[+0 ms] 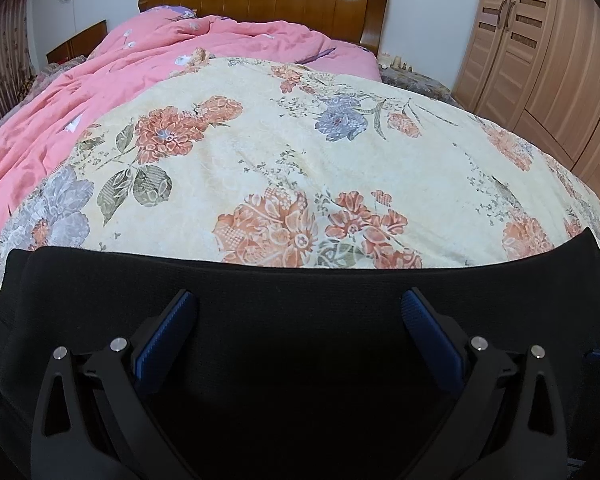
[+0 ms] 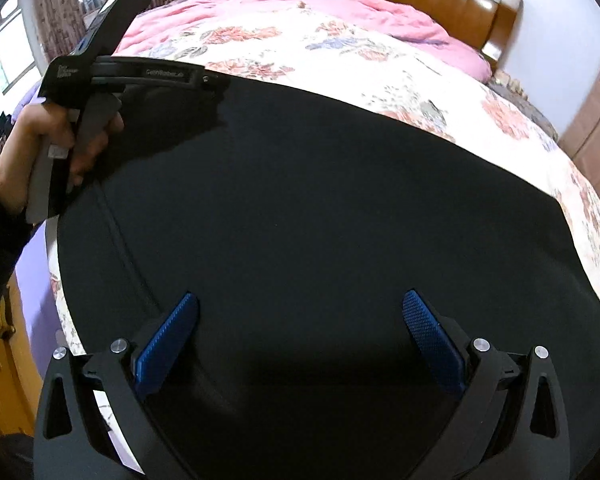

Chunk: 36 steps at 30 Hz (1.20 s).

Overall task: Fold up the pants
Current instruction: 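Grasp the pants end with the left gripper while the right gripper holds the pants flat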

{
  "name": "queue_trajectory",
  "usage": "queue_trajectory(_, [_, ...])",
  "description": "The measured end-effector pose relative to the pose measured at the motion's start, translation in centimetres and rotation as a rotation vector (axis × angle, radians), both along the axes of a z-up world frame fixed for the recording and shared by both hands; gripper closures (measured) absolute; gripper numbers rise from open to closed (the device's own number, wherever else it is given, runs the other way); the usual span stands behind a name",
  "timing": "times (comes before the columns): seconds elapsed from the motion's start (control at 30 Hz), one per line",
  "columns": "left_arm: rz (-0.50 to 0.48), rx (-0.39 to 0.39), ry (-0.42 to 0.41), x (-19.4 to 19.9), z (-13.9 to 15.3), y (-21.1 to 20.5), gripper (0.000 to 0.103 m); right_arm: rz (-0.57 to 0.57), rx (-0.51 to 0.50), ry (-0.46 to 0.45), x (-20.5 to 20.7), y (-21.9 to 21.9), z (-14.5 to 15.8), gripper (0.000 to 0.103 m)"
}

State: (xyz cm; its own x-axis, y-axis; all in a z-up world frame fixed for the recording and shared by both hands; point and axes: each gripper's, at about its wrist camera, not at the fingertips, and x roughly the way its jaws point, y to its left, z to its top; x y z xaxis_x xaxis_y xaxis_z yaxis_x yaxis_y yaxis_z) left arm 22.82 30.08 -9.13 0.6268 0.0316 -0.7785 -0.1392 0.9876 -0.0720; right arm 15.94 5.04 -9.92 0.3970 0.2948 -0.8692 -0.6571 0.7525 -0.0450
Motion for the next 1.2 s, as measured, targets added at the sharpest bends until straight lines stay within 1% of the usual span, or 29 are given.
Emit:
queue_trajectory(0.07, [0.004,0.01,-0.013,-0.2,0.2,-0.1,0.001,-0.026,0.003,-0.029,0.2,0.6,0.7,0.005])
queue_trajectory(0.1, [0.014,0.018,-0.026,-0.5,0.4,-0.1,0.002,-0.029,0.037,-0.049,0.3,1.2,1.2,0.005])
queue_trajectory(0.13, [0.034,0.025,-0.04,-1.1,0.9,0.0,0.002,-0.017,0.077,-0.041,0.5,1.8,1.5,0.005])
queue_trajectory(0.17, [0.04,-0.017,-0.077,-2.5,1.8,0.5,0.002,-0.007,0.087,-0.032,0.8,2.4,1.4,0.005])
queue_trajectory(0.2, [0.026,-0.099,-0.131,-4.1,2.8,1.3,0.002,0.003,0.061,-0.031,1.0,3.1,0.9,0.005])
queue_trajectory(0.23, [0.028,-0.163,-0.174,-5.5,3.6,2.1,0.002,0.01,0.016,-0.046,0.9,3.7,0.3,0.005])
queue_trajectory(0.27, [0.062,-0.241,-0.237,-7.9,4.6,3.9,0.002,0.018,0.006,-0.052,0.8,3.9,-0.2,0.004])
queue_trajectory(0.3, [0.098,-0.272,-0.267,-9.6,5.0,5.2,0.002,0.013,0.047,-0.065,0.7,3.5,-0.2,0.004])
queue_trajectory(0.33, [0.151,-0.298,-0.294,-12.0,5.3,7.4,0.002,0.009,0.059,-0.054,0.7,3.1,-0.2,0.004])
queue_trajectory(0.37, [0.18,-0.312,-0.305,-13.2,5.3,8.6,0.002,0.01,0.065,-0.051,0.8,3.0,-0.1,0.004])
queue_trajectory(0.43, [0.279,-0.371,-0.314,-16.6,4.6,12.4,0.002,0.012,0.056,-0.055,0.8,3.2,-0.1,0.004])
queue_trajectory(0.47, [0.324,-0.435,-0.308,-18.2,3.7,14.7,0.003,0.011,0.054,-0.059,0.7,3.2,0.0,0.004])
queue_trajectory(0.53, [0.38,-0.519,-0.31,-20.1,2.3,17.6,0.004,0.009,0.055,-0.06,1.2,2.9,0.0,0.004])
queue_trajectory(0.57, [0.405,-0.564,-0.307,-20.9,1.4,19.0,0.01,0.009,0.056,-0.059,1.2,2.8,0.0,0.004])
queue_trajectory(0.6, [0.406,-0.603,-0.309,-21.2,0.6,20.0,0.015,0.008,0.057,-0.06,1.2,2.8,0.1,0.004])
queue_trajectory(0.63, [0.401,-0.63,-0.317,-21.3,0.2,20.4,0.016,0.008,0.056,-0.06,1.2,2.7,0.1,0.004])
queue_trajectory(0.67, [0.401,-0.675,-0.326,-21.3,-0.4,21.1,0.016,0.008,0.056,-0.061,1.1,2.8,0.1,0.004])
queue_trajectory(0.73, [0.414,-0.702,-0.321,-20.7,-1.2,22.0,0.018,0.008,0.058,-0.06,0.9,2.6,-0.1,0.004])
queue_trajectory(0.77, [0.404,-0.725,-0.332,-20.3,-1.4,22.3,0.019,0.008,0.057,-0.06,1.2,3.3,-0.6,0.004])
queue_trajectory(0.83, [0.402,-0.762,-0.332,-19.6,-2.0,22.9,0.021,0.008,0.057,-0.06,1.2,3.3,-0.6,0.004])
queue_trajectory(0.93, [0.409,-0.782,-0.315,-18.5,-3.2,23.5,0.027,0.008,0.057,-0.06,1.2,3.3,-0.5,0.004])
queue_trajectory(0.97, [0.408,-0.788,-0.318,-18.3,-3.5,23.7,0.032,0.008,0.057,-0.06,1.2,3.3,-0.5,0.004])
queue_trajectory(1.0, [0.413,-0.775,-0.322,-18.3,-3.5,23.7,0.049,0.008,0.057,-0.06,1.2,3.3,-0.5,0.004])
queue_trajectory(1.03, [0.419,-0.762,-0.324,-18.2,-3.5,23.7,0.062,0.008,0.057,-0.06,1.2,3.3,-0.5,0.004])
queue_trajectory(1.07, [0.421,-0.756,-0.326,-18.4,-3.5,23.8,0.08,0.007,0.057,-0.06,1.2,3.3,-0.5,0.004])
queue_trajectory(1.1, [0.416,-0.754,-0.337,-18.6,-3.5,23.9,0.087,0.007,0.057,-0.06,1.2,3.3,-0.5,0.004])
queue_trajectory(1.13, [0.414,-0.737,-0.347,-18.8,-3.2,23.7,0.088,0.007,0.057,-0.06,1.2,3.3,-0.5,0.004])
queue_trajectory(1.2, [0.413,-0.656,-0.362,-19.5,-1.9,22.8,0.09,0.0,0.046,-0.073,1.2,3.4,-0.3,0.004])
